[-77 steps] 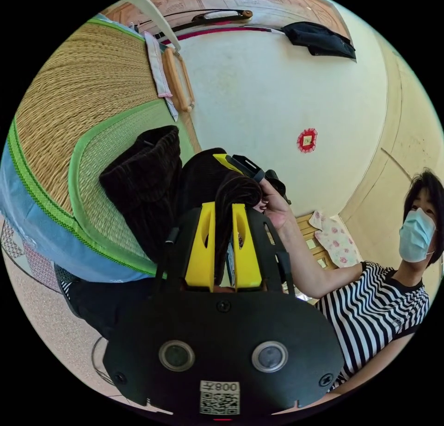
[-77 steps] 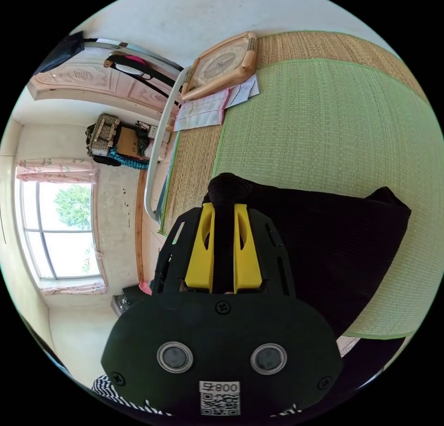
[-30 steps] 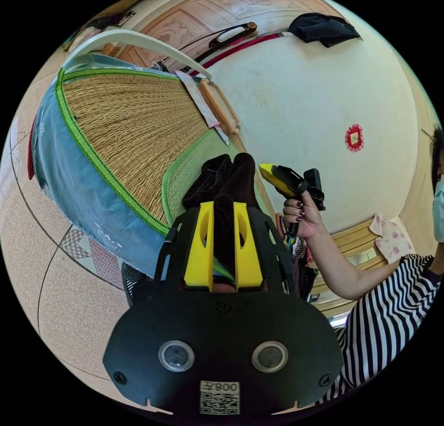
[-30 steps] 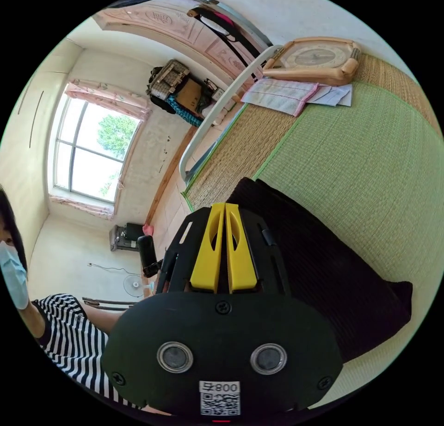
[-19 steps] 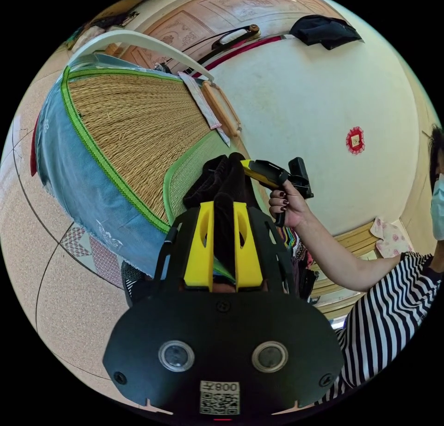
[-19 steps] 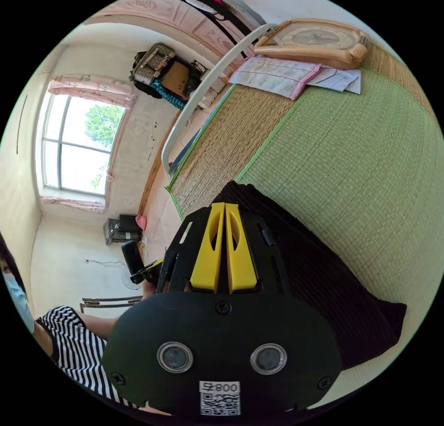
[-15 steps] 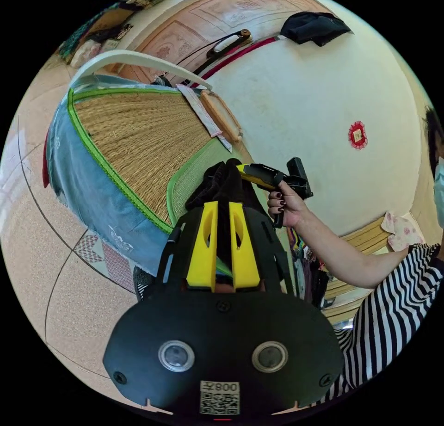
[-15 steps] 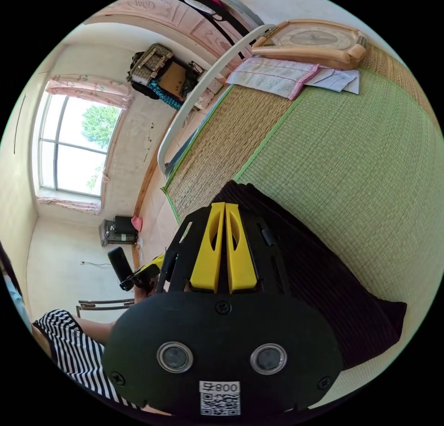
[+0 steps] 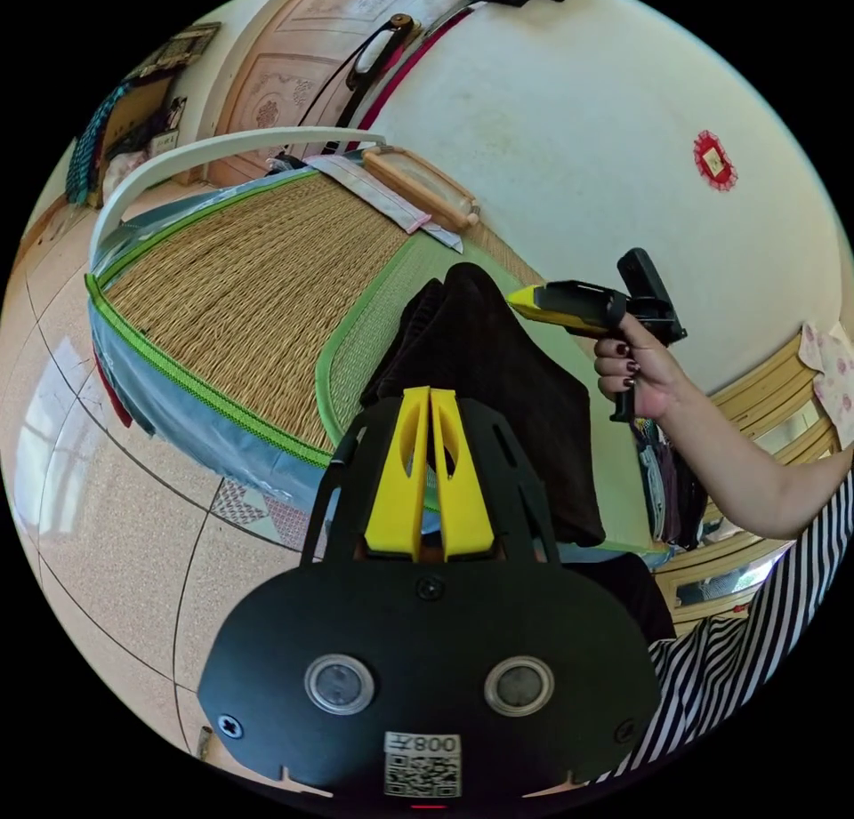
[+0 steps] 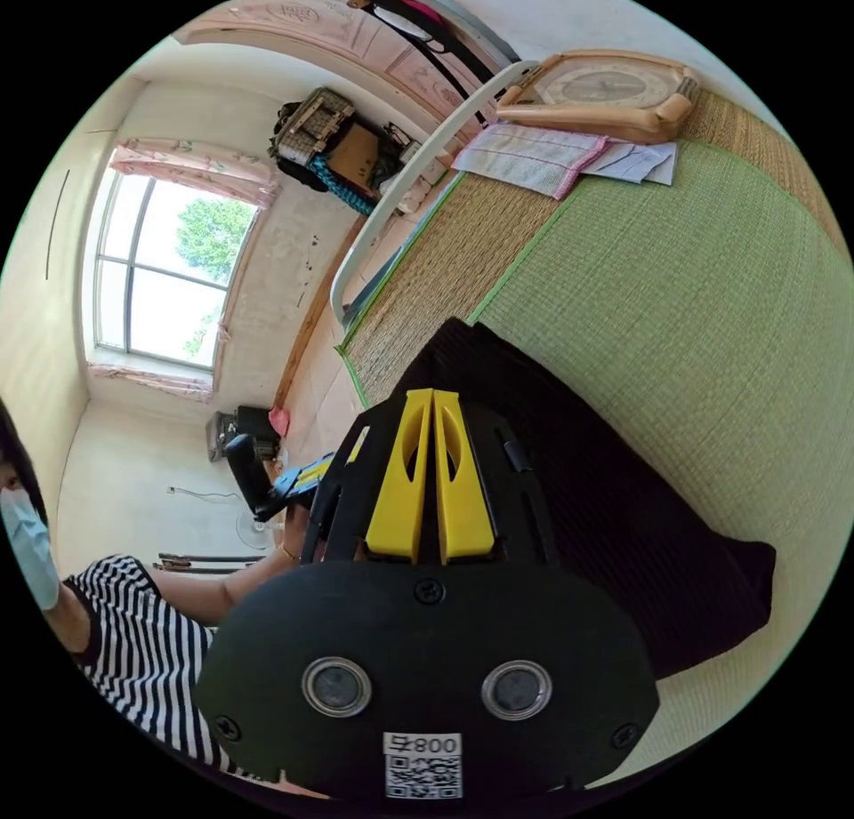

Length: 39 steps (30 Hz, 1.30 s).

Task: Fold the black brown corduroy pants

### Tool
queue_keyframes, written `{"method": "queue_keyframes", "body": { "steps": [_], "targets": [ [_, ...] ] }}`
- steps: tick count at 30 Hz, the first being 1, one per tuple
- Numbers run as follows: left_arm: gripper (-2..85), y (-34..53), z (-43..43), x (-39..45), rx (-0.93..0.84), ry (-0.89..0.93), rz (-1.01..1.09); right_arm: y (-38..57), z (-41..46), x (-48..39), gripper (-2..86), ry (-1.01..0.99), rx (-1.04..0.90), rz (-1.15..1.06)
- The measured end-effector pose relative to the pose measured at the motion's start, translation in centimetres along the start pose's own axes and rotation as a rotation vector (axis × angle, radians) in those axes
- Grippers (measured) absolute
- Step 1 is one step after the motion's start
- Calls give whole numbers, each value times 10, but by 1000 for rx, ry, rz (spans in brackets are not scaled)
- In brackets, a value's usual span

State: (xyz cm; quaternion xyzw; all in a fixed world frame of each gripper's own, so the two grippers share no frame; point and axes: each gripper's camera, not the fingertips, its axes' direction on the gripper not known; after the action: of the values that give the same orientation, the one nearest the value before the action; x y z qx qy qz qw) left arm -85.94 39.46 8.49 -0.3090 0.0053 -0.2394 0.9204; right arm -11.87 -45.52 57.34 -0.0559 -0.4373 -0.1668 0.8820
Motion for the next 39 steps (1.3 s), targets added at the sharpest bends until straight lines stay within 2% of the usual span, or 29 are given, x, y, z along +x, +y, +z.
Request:
{"method": "queue_keyframes", "body": {
  "steps": [3,8,11,15,19,22,25,30,33,39],
  "targets": [
    [0,-2,-1,11,-7,-9,-1,57,-11,-2,0,22,-72,-30],
    [0,-5,1,29,-33,-21,13,159,-1,11,0,50,-213,54],
    [0,-8,3,38,-52,-24,27,182,-8,23,1,5,-135,94],
    [0,-13,-1,44,-75,18,-2,188,-24,19,1,37,-153,78],
    [0,-10,-17,66,0,7,22,216,-65,7,0,13,-86,41],
    [0,-4,-6,73,-71,61,-2,252,-86,22,1,25,-57,112],
    [0,2,6,81,-135,30,-19,286,-93,48,1,12,-74,212],
    [2,9,3,105,-117,74,-30,320,-115,60,1,-58,-30,263],
    [5,16,18,129,-192,172,18,338,-135,67,2,-74,-9,278],
    [47,28,78,195,-482,317,155,393,-184,101,10,-179,124,411]
  ]
}}
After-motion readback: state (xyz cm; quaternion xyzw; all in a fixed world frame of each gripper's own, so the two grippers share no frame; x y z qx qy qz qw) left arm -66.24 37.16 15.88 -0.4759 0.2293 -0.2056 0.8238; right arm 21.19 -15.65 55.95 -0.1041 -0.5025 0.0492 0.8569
